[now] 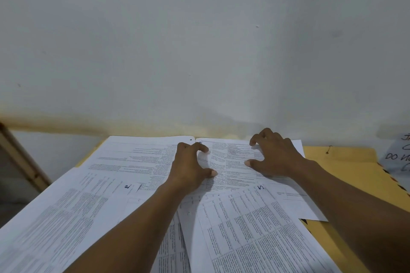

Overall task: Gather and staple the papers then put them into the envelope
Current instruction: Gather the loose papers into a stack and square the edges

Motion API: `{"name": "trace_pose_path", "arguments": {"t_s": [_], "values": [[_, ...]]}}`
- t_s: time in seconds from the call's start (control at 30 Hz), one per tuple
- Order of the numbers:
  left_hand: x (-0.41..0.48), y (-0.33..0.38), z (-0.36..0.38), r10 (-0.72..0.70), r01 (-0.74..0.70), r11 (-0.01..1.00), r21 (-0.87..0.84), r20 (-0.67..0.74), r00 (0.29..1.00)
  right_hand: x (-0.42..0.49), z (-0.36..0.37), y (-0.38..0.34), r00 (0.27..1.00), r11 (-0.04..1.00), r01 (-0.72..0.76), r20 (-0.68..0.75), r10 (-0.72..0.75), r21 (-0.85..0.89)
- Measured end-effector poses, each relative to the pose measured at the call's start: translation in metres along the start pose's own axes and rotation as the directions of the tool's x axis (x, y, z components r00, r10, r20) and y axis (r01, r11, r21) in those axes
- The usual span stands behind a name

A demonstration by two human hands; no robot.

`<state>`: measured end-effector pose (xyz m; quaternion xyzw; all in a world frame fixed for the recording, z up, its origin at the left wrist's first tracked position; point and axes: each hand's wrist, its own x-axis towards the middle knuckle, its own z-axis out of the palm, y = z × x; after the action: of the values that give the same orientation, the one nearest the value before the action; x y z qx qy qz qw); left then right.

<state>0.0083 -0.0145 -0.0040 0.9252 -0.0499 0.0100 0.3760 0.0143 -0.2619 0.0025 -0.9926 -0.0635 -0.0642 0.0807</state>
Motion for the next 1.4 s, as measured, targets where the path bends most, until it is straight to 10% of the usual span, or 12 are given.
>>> {"name": "trace_pose_path", "arguments": {"t_s": [0.63, 1.0, 1.4], "values": [[-0.005, 0.051, -0.045, 0.131, -0.18, 0.92, -0.349, -0.16, 0.978, -0.004, -0.055, -0.017, 0.999, 0.934, -0.029, 0.027, 0.021, 0.357], [-0.021, 0.088, -0.119, 0.15, -0.299, 0.879, -0.371, -0.38, 0.913, -0.02, -0.172, -0.037, 0.849, 0.885, 0.195, -0.525, 0.063, 0.422], [-0.109, 0.092, -0.151, 0.037, -0.06, 0.633, -0.772, -0.047, 0.998, -0.11, -0.212, -0.105, 0.92, 0.46, 0.233, -0.347, 0.181, 0.857]]}}
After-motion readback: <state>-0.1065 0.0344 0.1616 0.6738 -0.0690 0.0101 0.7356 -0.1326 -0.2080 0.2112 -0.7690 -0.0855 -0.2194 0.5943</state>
